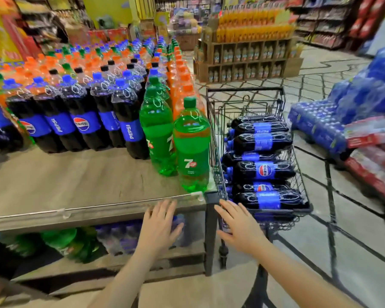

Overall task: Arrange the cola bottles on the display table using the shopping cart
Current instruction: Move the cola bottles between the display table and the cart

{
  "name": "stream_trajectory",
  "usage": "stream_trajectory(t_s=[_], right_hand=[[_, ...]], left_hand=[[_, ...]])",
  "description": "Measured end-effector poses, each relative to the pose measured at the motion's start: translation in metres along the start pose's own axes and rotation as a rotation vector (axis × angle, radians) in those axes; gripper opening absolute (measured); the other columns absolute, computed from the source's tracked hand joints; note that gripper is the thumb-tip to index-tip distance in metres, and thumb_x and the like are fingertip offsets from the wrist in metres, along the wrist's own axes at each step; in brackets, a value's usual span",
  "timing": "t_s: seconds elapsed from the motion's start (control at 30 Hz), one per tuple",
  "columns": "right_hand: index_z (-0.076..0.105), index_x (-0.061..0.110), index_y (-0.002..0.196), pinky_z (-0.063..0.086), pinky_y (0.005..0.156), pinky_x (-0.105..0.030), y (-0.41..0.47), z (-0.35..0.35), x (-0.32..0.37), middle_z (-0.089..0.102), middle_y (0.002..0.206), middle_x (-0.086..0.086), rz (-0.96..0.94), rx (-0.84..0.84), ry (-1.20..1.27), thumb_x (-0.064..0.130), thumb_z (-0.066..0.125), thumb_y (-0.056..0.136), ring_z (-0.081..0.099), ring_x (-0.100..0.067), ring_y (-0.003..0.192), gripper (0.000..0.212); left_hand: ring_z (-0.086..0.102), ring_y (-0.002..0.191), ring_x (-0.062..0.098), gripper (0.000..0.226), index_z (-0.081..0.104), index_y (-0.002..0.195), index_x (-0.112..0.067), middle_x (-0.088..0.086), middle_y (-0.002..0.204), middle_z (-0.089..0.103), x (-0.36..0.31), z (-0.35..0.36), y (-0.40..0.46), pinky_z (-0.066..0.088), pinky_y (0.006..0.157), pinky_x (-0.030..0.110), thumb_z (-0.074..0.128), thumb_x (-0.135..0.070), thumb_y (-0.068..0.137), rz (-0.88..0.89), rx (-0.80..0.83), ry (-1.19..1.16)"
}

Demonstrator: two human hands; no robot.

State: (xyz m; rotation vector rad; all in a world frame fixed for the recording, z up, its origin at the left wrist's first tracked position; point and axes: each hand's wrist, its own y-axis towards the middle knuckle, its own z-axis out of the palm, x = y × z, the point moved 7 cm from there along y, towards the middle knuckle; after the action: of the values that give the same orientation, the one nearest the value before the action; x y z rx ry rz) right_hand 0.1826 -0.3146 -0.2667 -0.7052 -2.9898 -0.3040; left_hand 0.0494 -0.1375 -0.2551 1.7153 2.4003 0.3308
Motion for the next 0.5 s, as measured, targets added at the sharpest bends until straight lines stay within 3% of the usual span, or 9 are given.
stream_trajectory(t_s=[0.07,0.13,0.2,0.27,0.5], right_hand=[[0.049,0.023,0.132,0.047,0.095,-0.041,-0.021,-0.003,-0.039,0.060,0.130,0.002,0.003,0.014,-0.027,0.059,0.038,0.082,0.058,-0.019,0.118,0.062],[0.049,0.023,0.133,0.049,0.093,-0.041,-0.040,-0.010,-0.079,0.059,0.131,0.001,-0.014,-0.002,-0.014,0.057,0.054,0.082,0.059,-0.019,0.117,0.062],[0.056,0.021,0.130,0.051,0.091,-0.042,-0.057,-0.016,-0.120,0.061,0.129,-0.001,-0.011,-0.007,-0.006,0.056,0.076,0.069,0.061,-0.020,0.114,0.073],[0.059,0.021,0.126,0.052,0.088,-0.043,-0.072,-0.023,-0.160,0.064,0.124,-0.001,0.011,-0.012,-0.019,0.056,0.083,0.059,0.064,-0.021,0.110,0.079],[0.039,0.024,0.136,0.049,0.095,-0.049,-0.099,-0.033,-0.278,0.057,0.133,-0.006,0.156,0.059,0.086,0.056,0.046,0.078,0.055,-0.026,0.119,0.066]], left_hand=[[0.064,0.109,0.033,0.066,0.063,0.125,-0.006,0.014,0.125,0.064,-0.037,0.010,0.011,0.053,0.086,0.047,0.040,-0.054,0.087,-0.005,0.030,0.006],[0.062,0.112,0.033,0.066,0.062,0.128,-0.007,0.013,0.128,0.062,-0.077,0.018,0.023,0.052,0.088,0.047,0.039,-0.054,0.088,-0.011,0.049,-0.001],[0.059,0.116,0.031,0.068,0.060,0.131,-0.008,0.012,0.130,0.060,-0.114,0.029,0.035,0.051,0.089,0.045,0.040,-0.056,0.087,-0.012,0.072,-0.013],[0.057,0.118,0.029,0.068,0.057,0.133,-0.011,0.010,0.132,0.059,-0.150,0.036,0.048,0.050,0.090,0.044,0.041,-0.057,0.086,-0.004,0.077,-0.026],[0.052,0.121,0.025,0.067,0.059,0.132,-0.011,0.008,0.132,0.059,-0.237,0.061,0.104,0.051,0.091,0.044,0.043,-0.057,0.086,0.036,0.112,-0.085]])
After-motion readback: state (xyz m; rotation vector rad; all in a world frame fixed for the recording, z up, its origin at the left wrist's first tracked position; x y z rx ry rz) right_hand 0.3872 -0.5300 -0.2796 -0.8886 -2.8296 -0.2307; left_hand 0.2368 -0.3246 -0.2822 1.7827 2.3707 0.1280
